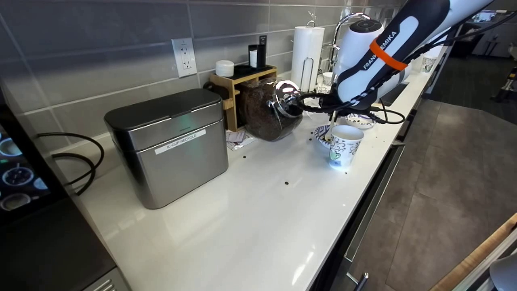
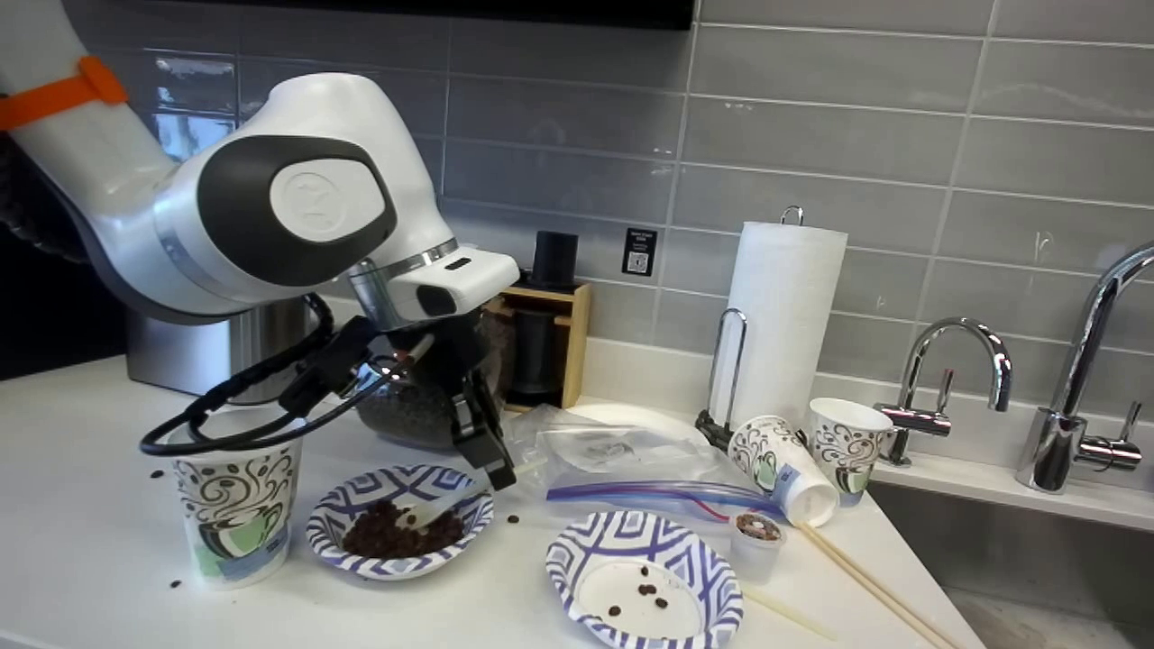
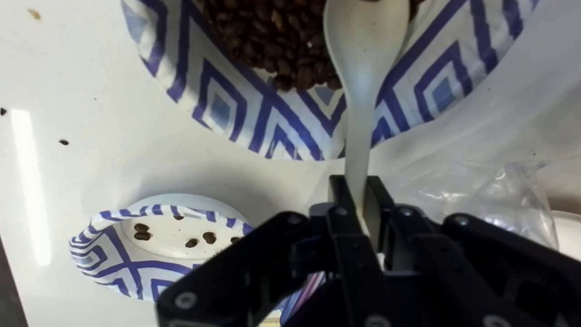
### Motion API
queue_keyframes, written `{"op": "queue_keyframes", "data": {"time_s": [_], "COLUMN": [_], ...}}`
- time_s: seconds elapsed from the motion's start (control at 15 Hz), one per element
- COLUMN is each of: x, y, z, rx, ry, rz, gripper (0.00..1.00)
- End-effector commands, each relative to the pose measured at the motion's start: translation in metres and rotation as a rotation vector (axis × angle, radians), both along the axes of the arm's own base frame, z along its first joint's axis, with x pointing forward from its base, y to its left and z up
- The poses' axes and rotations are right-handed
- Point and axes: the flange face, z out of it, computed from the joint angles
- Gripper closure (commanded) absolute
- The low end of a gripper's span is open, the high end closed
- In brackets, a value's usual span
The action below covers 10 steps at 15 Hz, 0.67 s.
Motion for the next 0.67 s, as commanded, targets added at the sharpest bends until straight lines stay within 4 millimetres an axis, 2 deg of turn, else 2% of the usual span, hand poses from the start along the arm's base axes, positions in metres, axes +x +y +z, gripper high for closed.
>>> {"op": "queue_keyframes", "data": {"time_s": [0.0, 0.33, 0.6], "x": [-0.002, -0.004, -0.005], "y": [0.006, 0.013, 0.016], "z": [-0.005, -0.013, -0.013], "rx": [-0.022, -0.053, -0.011], "ry": [0.002, 0.023, 0.069], "rz": [-0.001, 0.049, 0.055], "gripper": [0.97, 0.97, 0.97]}}
